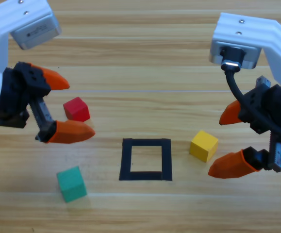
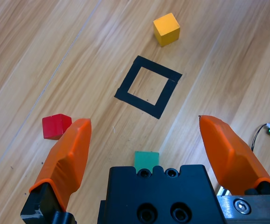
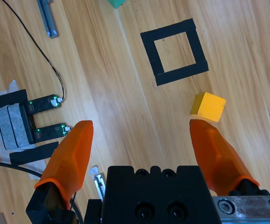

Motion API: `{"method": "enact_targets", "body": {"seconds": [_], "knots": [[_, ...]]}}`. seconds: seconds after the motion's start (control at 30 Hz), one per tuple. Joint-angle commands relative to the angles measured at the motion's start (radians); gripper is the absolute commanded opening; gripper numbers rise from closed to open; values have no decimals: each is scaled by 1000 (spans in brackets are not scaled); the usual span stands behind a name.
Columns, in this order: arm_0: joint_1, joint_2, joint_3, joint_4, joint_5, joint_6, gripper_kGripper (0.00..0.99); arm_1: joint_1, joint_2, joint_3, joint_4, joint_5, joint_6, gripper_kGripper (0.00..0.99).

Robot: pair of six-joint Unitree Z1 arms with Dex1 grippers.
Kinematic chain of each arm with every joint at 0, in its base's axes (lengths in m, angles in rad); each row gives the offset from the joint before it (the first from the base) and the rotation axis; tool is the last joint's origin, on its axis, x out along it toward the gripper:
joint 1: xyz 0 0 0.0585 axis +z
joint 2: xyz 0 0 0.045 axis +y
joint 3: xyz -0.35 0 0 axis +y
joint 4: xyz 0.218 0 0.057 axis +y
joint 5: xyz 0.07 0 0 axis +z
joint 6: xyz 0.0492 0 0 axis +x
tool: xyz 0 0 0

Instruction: Stack the blocks in the rectangular block: red at the bottom, yellow in the middle, green on top

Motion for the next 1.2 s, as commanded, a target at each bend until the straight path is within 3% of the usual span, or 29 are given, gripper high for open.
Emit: {"method": "enact_targets", "body": {"seconds": [0.03, 0.27, 0.4, 0.6, 0.7, 0.87, 1.03, 1.2], "knots": [[15, -4, 18, -2, 12, -8, 990, 31, 30, -4, 13, 21, -7, 913], [15, -1, 21, -2, 13, -15, 990, 31, 27, 2, 13, 1, 5, 913], [15, 7, 16, -3, 50, -74, 990, 31, 14, 5, 13, -96, 65, 913], [26, 74, -30, -46, 199, -472, 990, 31, 17, -4, 0, -315, 206, 914], [72, 129, -79, -36, 210, -677, 989, 20, 28, -9, -18, -445, 352, 914], [149, 252, -192, 75, 214, -946, 986, -9, 40, -21, -18, -565, 517, 913], [207, 467, -421, 300, 214, -1136, 960, -23, 79, -7, -1, -548, 550, 916], [219, 645, -645, 531, 237, -1251, 959, -35, 225, -58, 85, -510, 734, 957]]}}
